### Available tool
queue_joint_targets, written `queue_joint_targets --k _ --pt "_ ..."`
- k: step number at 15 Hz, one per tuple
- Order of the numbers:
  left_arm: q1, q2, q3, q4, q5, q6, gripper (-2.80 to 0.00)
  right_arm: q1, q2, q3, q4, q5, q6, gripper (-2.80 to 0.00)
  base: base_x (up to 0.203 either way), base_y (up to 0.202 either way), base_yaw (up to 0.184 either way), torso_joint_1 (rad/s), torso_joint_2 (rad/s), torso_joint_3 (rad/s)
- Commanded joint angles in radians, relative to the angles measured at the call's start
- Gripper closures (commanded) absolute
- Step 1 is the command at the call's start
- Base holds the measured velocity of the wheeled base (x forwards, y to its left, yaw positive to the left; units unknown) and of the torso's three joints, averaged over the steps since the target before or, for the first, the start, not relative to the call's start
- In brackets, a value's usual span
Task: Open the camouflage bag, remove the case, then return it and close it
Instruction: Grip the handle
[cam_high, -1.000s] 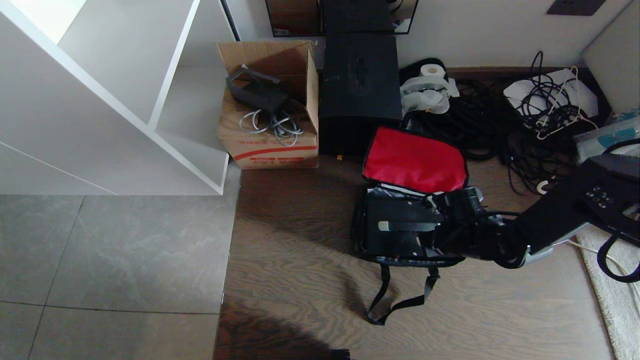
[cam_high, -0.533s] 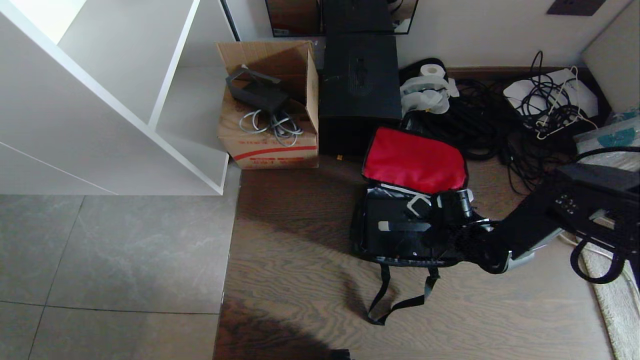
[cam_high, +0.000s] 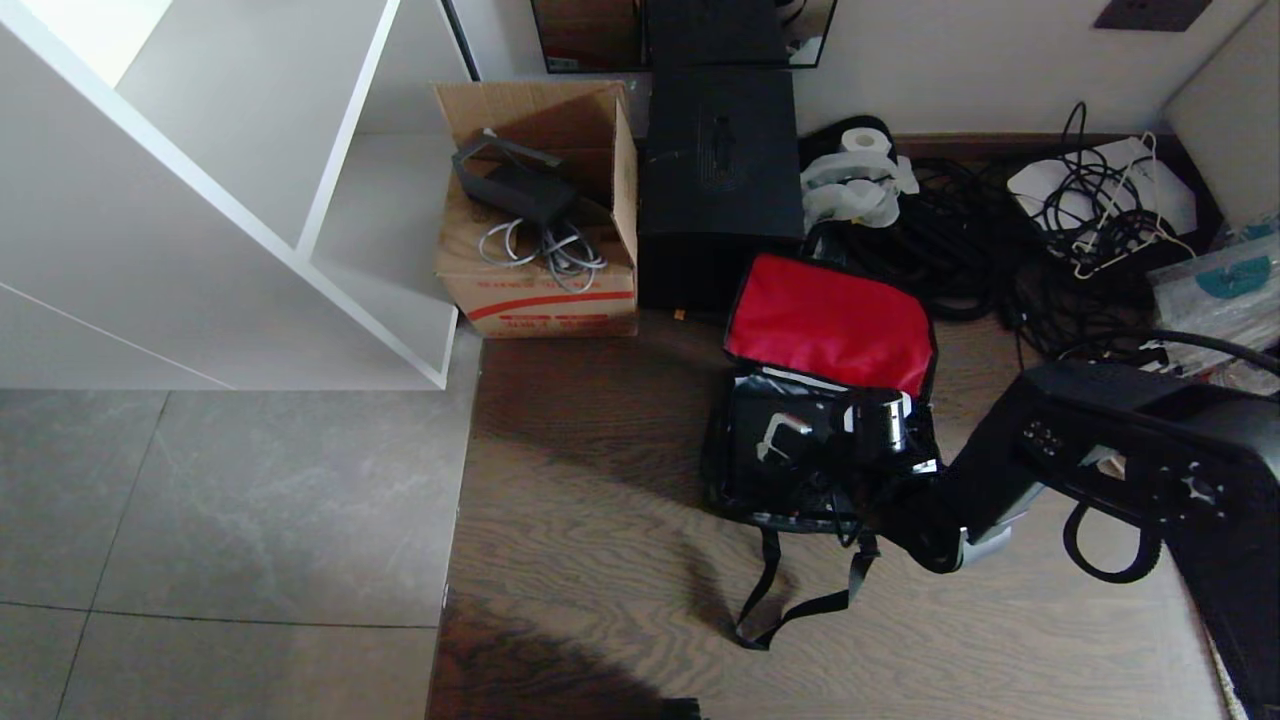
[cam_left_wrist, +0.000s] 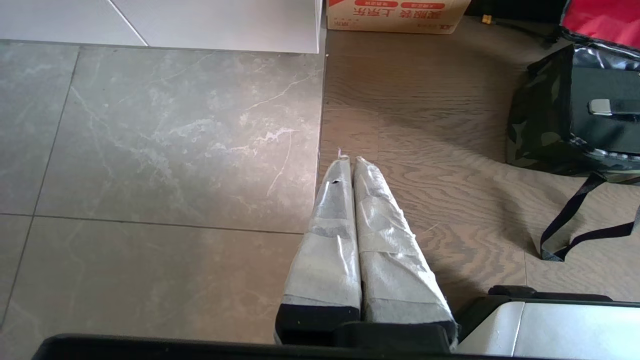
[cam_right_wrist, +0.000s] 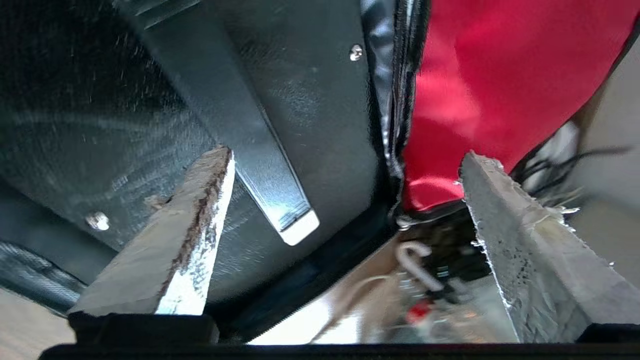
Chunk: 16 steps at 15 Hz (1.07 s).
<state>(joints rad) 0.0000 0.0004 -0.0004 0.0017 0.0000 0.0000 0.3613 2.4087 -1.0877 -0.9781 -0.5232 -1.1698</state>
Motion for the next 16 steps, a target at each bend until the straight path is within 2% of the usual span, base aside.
queue_joint_targets --k 1,4,8,16 --pt "0.0 0.0 0.0 0.0 0.0 0.0 0.0 0.0 0.005 -0.001 -0.007 -0.003 -0.051 -2.8 0.0 0.0 0.0 0.0 0.0 0.0" --pt "0.0 0.0 0.0 0.0 0.0 0.0 0.0 -0.001 0.005 -0.012 0.009 0.001 -0.065 -2.8 0.0 0.0 0.0 0.0 0.0 0.0" --pt "0.0 0.0 0.0 0.0 0.0 -0.001 0.0 -0.011 -0.001 -0.02 0.074 0.079 -0.063 -2.8 0.0 0.0 0.0 0.0 0.0 0.0" --pt "0.0 0.0 0.0 0.0 0.0 0.0 0.0 -0.035 0.032 -0.064 0.15 0.109 -0.065 -2.8 0.0 0.0 0.0 0.0 0.0 0.0"
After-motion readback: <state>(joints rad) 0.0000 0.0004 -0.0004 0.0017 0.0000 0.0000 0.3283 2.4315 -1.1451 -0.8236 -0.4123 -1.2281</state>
